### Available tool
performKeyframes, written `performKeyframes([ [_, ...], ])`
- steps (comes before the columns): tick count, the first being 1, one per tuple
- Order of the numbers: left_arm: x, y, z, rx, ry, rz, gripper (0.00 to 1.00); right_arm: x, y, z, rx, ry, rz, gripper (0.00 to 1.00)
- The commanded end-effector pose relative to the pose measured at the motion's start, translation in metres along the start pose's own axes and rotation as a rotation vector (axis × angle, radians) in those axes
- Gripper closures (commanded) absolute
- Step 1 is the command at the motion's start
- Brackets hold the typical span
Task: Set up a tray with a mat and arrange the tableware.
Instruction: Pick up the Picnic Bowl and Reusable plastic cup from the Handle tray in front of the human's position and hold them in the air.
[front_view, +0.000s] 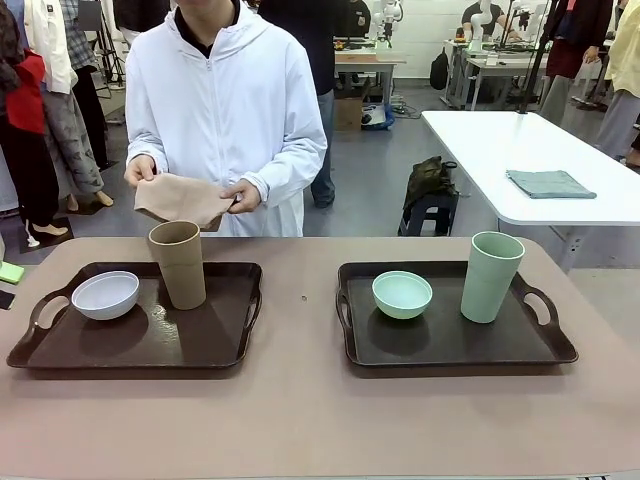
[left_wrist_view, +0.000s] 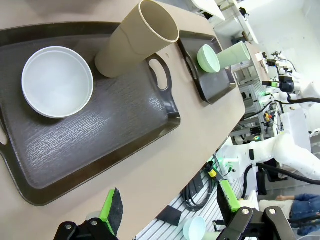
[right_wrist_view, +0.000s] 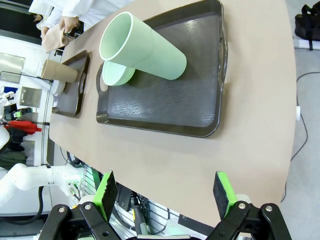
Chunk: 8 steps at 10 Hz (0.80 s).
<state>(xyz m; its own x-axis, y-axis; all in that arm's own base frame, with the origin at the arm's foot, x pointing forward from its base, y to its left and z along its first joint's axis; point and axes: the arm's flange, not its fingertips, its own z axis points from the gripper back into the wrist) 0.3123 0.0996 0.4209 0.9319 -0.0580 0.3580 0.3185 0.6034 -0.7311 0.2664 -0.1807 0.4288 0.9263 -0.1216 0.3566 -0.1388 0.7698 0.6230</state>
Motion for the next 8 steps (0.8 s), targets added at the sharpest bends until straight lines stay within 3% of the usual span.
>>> performKeyframes([
  [1,0.008,-0.004,0.002,0.061,-0.007,-0.022,0.0,0.0,0.0,0.0,0.0,0.0,0.0,0.0],
  [3,0.021,-0.031,0.012,0.288,0.022,-0.071,0.0,0.024,0.084,-0.009,-0.02,-0.009,0.371,0.0],
  [5,0.033,-0.06,0.024,0.419,0.055,-0.085,0.0,0.051,0.155,-0.041,0.001,-0.043,0.647,0.0],
  [8,0.05,-0.108,0.034,0.59,0.111,-0.05,0.0,0.089,0.238,-0.131,0.1,-0.093,0.918,0.0],
])
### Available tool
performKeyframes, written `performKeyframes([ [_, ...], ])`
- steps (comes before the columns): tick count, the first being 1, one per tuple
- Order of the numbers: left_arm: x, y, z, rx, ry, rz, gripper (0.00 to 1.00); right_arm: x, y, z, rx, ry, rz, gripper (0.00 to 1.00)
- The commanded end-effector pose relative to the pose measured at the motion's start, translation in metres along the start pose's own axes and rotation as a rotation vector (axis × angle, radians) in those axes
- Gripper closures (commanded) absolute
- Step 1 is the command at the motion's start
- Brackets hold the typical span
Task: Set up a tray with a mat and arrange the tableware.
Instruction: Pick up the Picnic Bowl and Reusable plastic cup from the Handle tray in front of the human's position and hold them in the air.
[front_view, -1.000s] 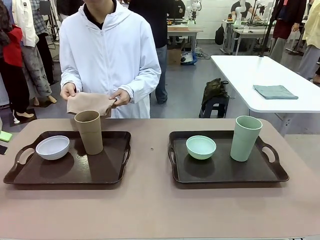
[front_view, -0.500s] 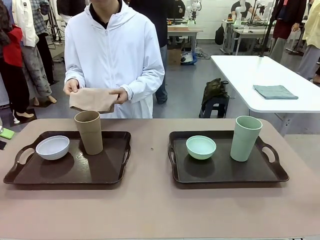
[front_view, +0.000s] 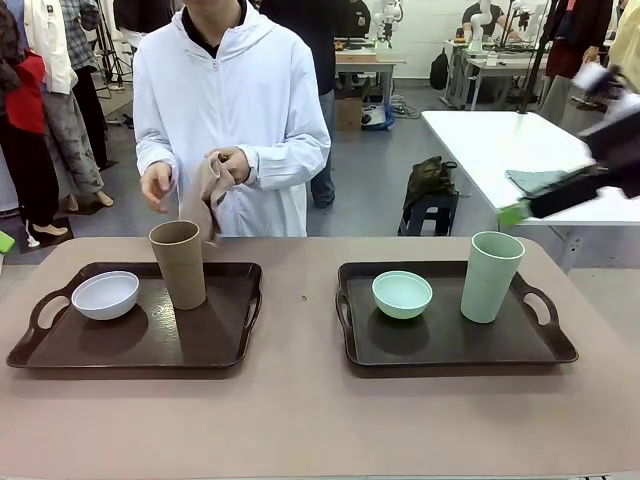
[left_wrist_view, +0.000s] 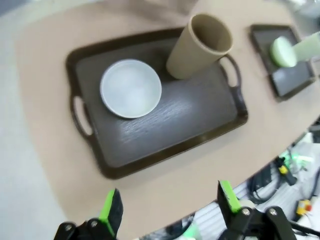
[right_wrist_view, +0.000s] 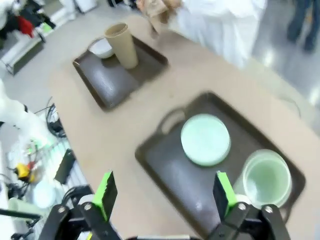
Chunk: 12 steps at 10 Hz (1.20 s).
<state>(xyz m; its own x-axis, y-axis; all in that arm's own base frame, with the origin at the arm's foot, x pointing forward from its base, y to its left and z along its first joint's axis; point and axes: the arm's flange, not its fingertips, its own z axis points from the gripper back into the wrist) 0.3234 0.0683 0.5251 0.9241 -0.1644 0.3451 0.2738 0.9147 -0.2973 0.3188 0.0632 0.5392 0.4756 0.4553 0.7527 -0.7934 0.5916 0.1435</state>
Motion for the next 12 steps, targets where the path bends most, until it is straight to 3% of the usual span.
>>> performKeyframes([
  [1,0.007,-0.024,0.02,0.064,0.058,0.048,0.0,0.025,-0.017,-0.069,0.058,-0.052,0.156,0.0],
  [3,0.028,-0.033,0.037,0.041,0.068,0.16,0.0,0.047,0.002,-0.14,-0.031,-0.039,0.24,0.0],
  [5,0.038,-0.035,0.042,0.044,0.047,0.22,0.0,0.057,0.009,-0.182,-0.055,-0.082,0.266,0.0],
  [6,0.023,-0.034,0.038,0.051,0.048,0.144,0.0,0.06,0.004,-0.187,-0.056,-0.118,0.254,0.0],
  [7,0.023,-0.034,0.038,0.051,0.048,0.144,0.0,0.052,0.023,-0.159,-0.048,-0.012,0.254,0.0],
  [12,0.028,-0.036,0.039,0.045,0.051,0.166,0.0,0.052,0.021,-0.167,-0.056,-0.031,0.25,0.0],
])
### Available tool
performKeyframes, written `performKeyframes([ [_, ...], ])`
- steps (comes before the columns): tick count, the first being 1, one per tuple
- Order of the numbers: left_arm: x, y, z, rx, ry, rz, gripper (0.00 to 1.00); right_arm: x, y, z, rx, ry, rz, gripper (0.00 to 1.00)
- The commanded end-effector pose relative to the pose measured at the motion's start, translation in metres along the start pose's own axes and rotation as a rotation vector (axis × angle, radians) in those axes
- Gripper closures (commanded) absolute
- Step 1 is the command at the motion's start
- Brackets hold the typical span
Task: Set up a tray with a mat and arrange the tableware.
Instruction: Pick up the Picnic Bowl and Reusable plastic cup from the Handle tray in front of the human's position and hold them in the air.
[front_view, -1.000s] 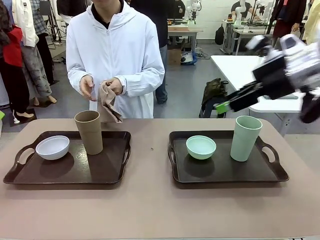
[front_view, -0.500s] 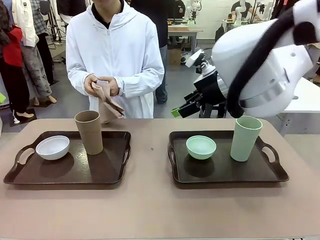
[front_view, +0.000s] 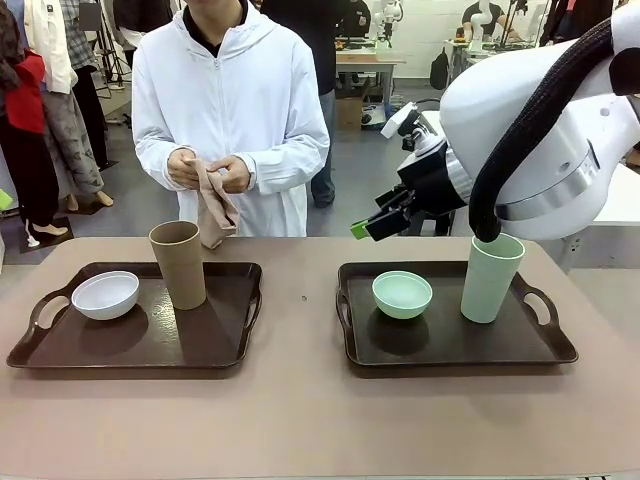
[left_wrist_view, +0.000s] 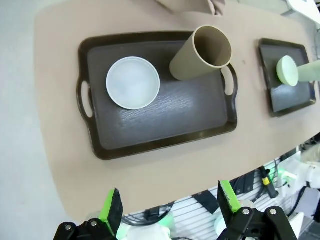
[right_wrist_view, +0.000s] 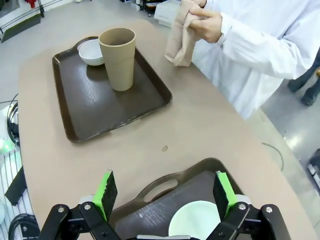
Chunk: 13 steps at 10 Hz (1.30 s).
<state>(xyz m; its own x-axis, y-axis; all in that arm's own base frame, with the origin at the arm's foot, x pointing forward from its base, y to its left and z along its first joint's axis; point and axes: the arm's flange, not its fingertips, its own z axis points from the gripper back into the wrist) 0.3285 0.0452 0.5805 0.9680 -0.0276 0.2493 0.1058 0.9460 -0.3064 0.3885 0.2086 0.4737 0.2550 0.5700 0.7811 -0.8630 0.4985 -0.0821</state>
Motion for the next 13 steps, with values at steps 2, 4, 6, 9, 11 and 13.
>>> performKeyframes([
  [2,0.034,-0.005,-0.022,0.044,0.064,0.024,0.0,0.011,-0.011,-0.041,0.128,-0.106,0.222,0.0],
  [4,0.047,-0.011,-0.037,0.071,0.106,-0.022,0.0,0.037,-0.026,-0.1,0.206,-0.166,0.403,0.0],
  [6,0.046,0.003,-0.059,0.053,0.119,0.002,0.0,0.055,-0.04,-0.145,0.267,-0.196,0.492,0.0],
  [9,0.044,0.019,-0.095,0.005,0.067,-0.022,0.0,0.086,-0.034,-0.221,0.365,-0.155,0.419,0.0],
  [11,0.048,0.027,-0.115,-0.005,0.053,-0.026,0.0,0.089,-0.018,-0.259,0.461,-0.137,0.324,0.0],
  [13,0.05,0.025,-0.124,-0.003,0.021,-0.038,0.0,0.089,0.001,-0.273,0.511,-0.086,0.272,0.0],
])
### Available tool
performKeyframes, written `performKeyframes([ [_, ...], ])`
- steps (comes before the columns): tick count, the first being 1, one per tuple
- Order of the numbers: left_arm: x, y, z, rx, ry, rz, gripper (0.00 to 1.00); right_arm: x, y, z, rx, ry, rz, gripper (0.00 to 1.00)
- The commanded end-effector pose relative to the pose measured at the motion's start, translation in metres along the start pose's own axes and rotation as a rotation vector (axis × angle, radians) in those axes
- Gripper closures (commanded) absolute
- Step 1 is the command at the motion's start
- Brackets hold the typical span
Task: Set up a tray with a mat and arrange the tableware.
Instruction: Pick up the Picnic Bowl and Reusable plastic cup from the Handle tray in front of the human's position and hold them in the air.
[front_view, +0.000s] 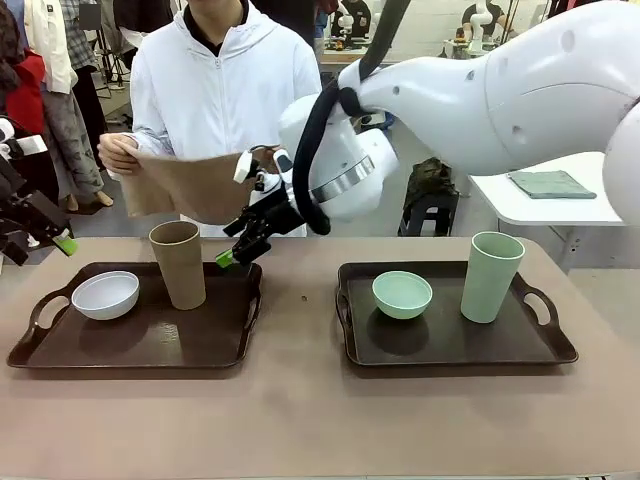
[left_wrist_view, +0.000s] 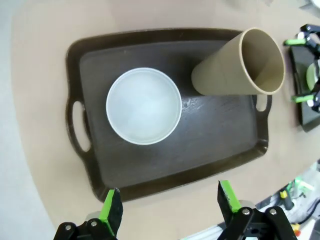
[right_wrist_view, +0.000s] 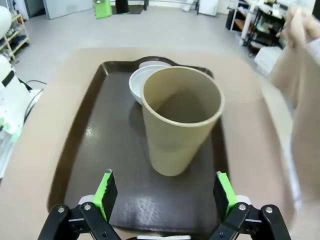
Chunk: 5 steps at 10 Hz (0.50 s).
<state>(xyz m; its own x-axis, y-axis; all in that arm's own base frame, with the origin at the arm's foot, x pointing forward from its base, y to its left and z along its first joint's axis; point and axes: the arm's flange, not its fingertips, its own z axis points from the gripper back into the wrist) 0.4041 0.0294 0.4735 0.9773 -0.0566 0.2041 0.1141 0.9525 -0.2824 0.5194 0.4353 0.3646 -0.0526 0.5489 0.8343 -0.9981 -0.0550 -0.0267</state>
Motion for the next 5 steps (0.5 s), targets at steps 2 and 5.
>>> performKeyframes([
  [2,0.0,0.0,0.0,0.0,0.0,0.0,0.0,0.0111,-0.0005,0.001,0.014,0.042,-0.056,0.0],
  [5,0.0,0.0,0.0,0.0,0.0,0.0,0.0,0.0026,0.0032,-0.0052,0.015,0.012,-0.022,0.0],
])
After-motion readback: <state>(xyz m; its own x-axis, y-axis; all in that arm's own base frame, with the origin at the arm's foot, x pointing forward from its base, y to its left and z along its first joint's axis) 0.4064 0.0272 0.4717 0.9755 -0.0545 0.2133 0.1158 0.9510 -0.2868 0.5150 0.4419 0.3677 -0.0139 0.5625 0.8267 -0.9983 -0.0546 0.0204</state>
